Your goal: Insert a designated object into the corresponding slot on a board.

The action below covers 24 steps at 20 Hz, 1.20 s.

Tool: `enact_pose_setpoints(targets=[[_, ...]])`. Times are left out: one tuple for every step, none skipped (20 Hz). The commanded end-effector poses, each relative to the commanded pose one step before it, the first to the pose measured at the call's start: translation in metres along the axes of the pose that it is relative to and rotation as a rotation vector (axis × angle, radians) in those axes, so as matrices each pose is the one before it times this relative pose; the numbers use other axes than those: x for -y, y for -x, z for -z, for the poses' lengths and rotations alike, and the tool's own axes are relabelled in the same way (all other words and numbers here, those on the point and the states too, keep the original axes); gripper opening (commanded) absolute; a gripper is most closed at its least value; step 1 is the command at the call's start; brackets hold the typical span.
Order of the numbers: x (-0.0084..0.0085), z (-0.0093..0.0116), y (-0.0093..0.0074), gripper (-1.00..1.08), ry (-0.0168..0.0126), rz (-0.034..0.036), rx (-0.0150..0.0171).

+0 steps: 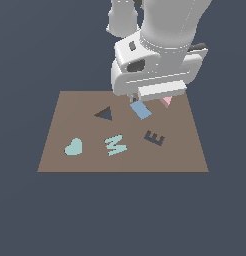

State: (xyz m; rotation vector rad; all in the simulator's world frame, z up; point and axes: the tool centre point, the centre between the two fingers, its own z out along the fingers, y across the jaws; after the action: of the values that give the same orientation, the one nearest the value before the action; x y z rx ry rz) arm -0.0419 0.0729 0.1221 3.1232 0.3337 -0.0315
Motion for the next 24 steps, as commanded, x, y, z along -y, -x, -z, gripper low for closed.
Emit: enact_pose_setpoints(targets=[[0.02626,-0.01629,0.0083,1.0,-0.00069,0.06646,-0.00431],[0.01018,-0.00642,0.003,1.0,-0.00003,0.02585,-0.00192],[0.00949,-0.00602,0.00278,1.0,0.0,0.02408,-0.00177],[0.0088,-0.00561,0.00257,1.0,0.00004,0.02235,-0.00163],[0.00814,-0.00522,0.00237,1.0,0.00007,0.02066,-0.0015],[0.00748,-0.00483,0.00217,1.0,0.00009,0.019,-0.00136],[0.00683,-0.00443,0.00198,1.0,0.00012,0.01737,-0.00123],[0.00619,-0.00405,0.00178,1.0,0.00016,0.01575,-0.00111],[0.00554,-0.00366,0.0016,1.0,0.0002,0.01412,-0.00097],[0.00492,-0.00328,0.00141,1.0,0.00025,0.01255,-0.00085],[0.00428,-0.0029,0.00123,1.0,0.0003,0.01096,-0.00072],[0.00367,-0.00253,0.00105,1.0,0.00034,0.00942,-0.00059],[0.00305,-0.00215,0.00087,1.0,0.00037,0.00788,-0.00048],[0.00246,-0.00177,0.0007,1.0,0.00038,0.00638,-0.00037],[0.00188,-0.00139,0.00054,1.0,0.00035,0.00491,-0.00027],[0.00131,-0.001,0.00038,1.0,0.00028,0.00344,-0.00018],[0.00078,-0.00059,0.00022,1.0,0.00019,0.00206,-0.0001],[0.00026,-0.0002,0.00007,1.0,0.00007,0.00069,-0.00003],[-0.00083,0.00079,-0.00022,1.0,-0.00076,-0.00303,0.00131],[-0.00002,-0.00031,0.0,1.0,0.0,0.0,0.0],[-0.00005,-0.00092,0.00001,1.0,0.0,0.0,0.0],[-0.00008,-0.00153,0.00002,1.0,0.0,0.0,0.0],[0.00015,-0.00202,0.00001,1.0,0.0005,0.00046,-0.00015],[-0.00015,-0.00275,0.00007,1.0,0.0,0.0,0.0]])
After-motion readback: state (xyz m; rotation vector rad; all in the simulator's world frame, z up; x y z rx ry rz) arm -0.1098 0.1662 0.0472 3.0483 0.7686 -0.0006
